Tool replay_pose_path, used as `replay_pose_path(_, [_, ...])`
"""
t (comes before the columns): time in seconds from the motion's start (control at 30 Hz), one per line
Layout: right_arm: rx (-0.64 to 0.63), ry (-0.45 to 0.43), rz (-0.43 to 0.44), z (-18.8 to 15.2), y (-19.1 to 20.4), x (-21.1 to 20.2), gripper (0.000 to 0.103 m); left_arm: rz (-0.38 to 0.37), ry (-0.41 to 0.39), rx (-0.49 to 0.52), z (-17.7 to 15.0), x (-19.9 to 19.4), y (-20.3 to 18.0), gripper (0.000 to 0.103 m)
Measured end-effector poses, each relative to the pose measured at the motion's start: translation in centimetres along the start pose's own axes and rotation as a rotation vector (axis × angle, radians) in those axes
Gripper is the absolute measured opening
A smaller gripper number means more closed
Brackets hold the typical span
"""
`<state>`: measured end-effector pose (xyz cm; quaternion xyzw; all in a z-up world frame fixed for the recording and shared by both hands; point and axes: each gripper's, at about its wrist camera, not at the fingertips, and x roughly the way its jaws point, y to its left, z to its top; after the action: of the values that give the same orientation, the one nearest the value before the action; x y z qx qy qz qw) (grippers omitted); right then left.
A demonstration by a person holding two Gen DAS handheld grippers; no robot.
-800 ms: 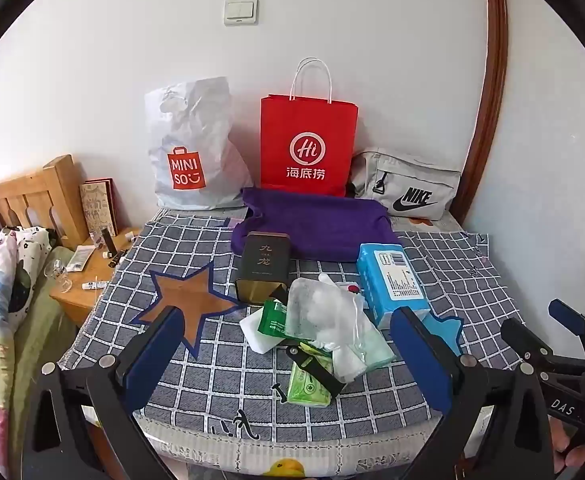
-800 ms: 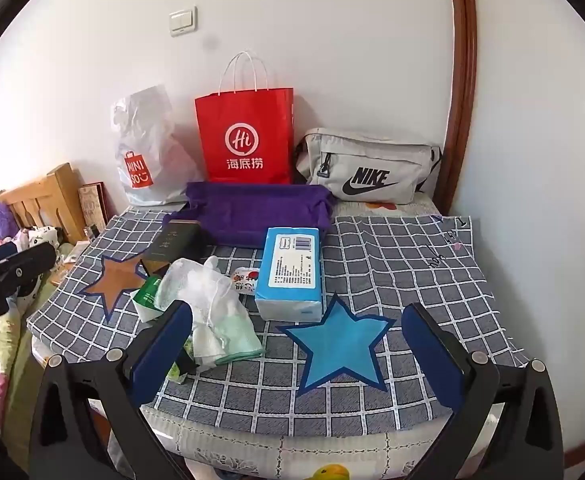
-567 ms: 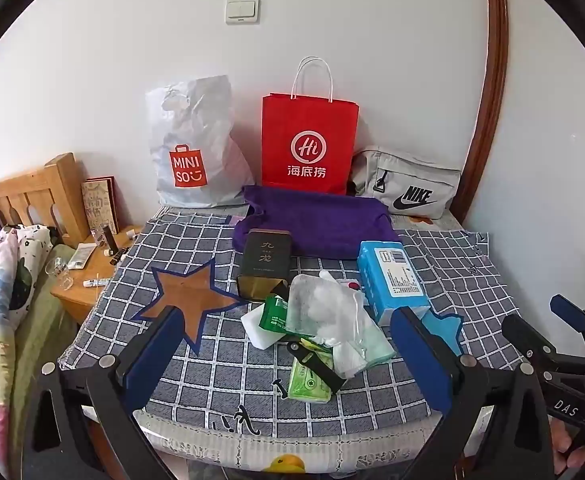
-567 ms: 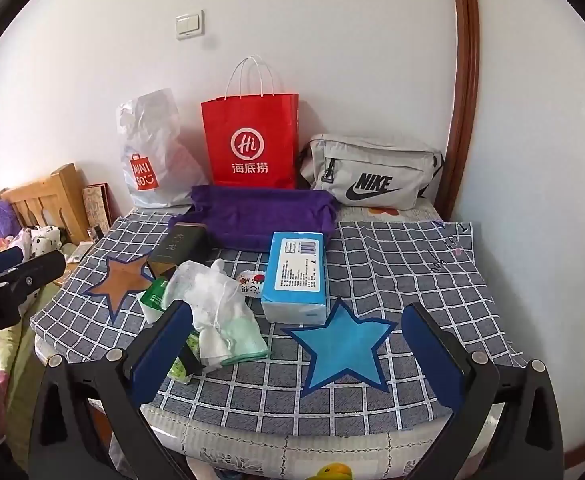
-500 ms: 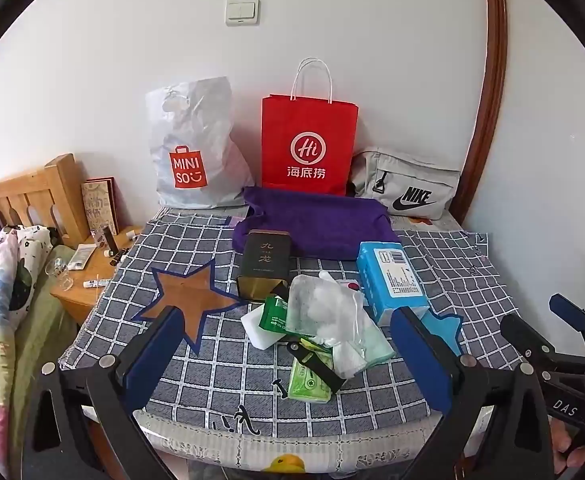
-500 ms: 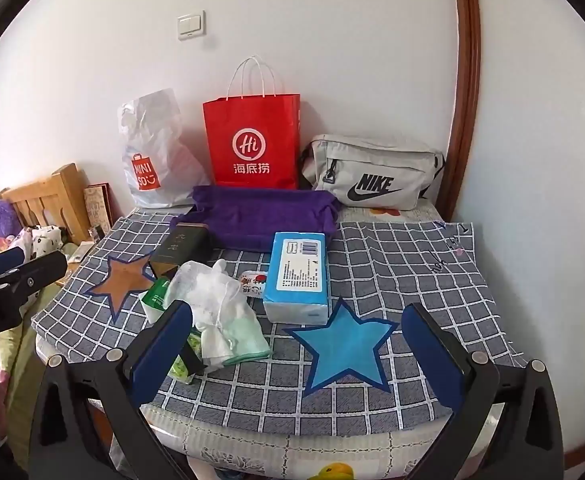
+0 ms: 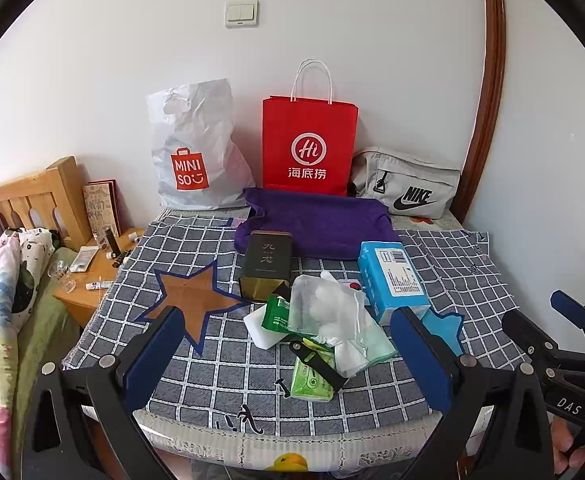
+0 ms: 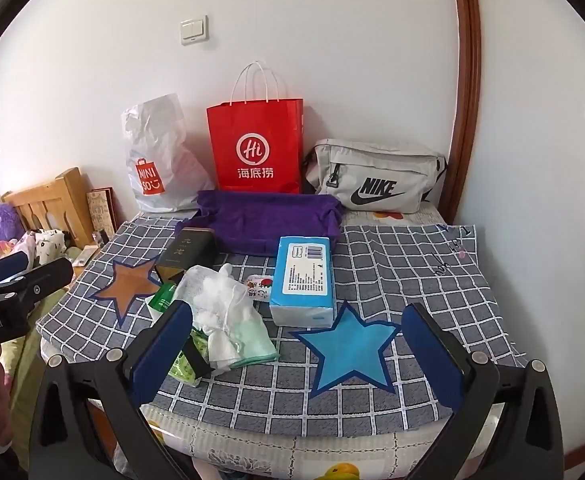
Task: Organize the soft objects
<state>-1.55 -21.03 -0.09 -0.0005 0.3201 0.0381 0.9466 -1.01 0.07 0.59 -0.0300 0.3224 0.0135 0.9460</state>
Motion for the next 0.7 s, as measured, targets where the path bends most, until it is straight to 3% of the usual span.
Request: replay_pose_path(0.7, [0.006, -0.01, 0.003, 0.16, 0.06, -0.37, 0.103, 0.002, 0.001, 0.003, -0.11, 0.04, -0.03, 0.103])
